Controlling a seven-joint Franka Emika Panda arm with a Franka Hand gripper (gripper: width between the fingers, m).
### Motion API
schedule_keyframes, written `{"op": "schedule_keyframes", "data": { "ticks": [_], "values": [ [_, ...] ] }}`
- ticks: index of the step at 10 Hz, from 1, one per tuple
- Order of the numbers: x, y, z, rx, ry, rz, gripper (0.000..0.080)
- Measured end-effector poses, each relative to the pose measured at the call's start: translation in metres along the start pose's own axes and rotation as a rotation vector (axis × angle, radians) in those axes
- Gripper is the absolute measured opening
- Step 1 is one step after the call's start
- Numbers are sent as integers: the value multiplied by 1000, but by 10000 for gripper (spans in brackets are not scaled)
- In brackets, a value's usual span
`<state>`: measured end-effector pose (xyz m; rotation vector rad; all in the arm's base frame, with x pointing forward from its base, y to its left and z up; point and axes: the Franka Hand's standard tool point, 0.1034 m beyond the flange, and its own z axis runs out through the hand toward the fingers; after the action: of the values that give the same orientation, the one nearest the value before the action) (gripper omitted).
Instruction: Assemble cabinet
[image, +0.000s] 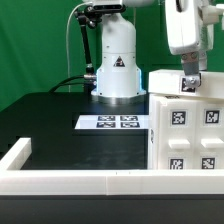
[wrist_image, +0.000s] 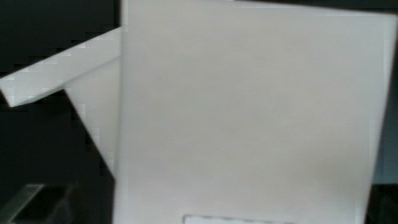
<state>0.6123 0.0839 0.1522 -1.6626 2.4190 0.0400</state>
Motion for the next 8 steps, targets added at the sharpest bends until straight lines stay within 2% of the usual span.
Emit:
{"op": "schedule_keyframes", "data": {
  "ticks": [1, 3, 6, 8],
  "values": [
    [-1, 1, 0, 0, -1, -11, 791],
    [-4, -1, -4, 6, -11, -62, 798],
    [-15, -7, -27, 33, -59, -105, 796],
    [-15, -5, -24, 31, -56, -143, 796]
  ]
}}
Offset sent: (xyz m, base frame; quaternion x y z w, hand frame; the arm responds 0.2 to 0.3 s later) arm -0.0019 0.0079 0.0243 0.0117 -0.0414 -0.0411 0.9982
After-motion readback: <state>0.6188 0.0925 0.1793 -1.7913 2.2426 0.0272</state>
